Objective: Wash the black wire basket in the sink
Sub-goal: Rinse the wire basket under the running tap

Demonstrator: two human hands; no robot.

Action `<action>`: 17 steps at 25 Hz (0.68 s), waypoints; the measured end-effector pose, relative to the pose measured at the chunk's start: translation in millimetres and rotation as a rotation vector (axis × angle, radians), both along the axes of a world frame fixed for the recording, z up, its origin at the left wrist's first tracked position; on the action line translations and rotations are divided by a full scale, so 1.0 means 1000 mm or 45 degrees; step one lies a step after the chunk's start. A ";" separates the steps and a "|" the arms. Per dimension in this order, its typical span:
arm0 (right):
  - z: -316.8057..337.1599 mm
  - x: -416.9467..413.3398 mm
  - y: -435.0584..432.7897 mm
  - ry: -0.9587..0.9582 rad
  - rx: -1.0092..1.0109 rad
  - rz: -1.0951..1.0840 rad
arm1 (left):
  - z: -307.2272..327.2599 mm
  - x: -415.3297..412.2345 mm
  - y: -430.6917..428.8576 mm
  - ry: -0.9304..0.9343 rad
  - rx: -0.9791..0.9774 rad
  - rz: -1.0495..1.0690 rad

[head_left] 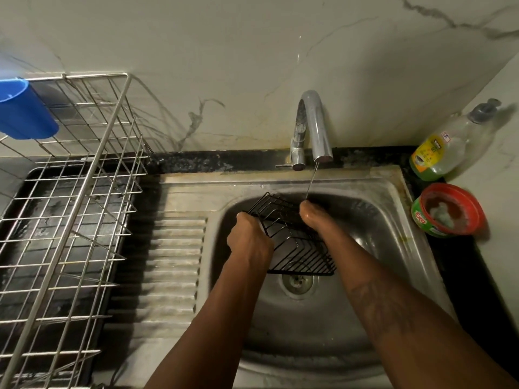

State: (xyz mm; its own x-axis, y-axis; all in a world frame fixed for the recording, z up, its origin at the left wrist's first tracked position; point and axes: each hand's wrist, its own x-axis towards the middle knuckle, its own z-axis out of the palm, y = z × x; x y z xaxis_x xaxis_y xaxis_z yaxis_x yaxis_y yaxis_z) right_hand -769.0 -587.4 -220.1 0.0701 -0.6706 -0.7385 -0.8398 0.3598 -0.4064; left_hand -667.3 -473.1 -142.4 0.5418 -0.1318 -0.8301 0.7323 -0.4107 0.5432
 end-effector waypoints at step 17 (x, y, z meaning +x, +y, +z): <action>0.001 0.009 0.037 0.023 -0.160 -0.203 | -0.012 -0.009 0.011 0.006 0.062 0.033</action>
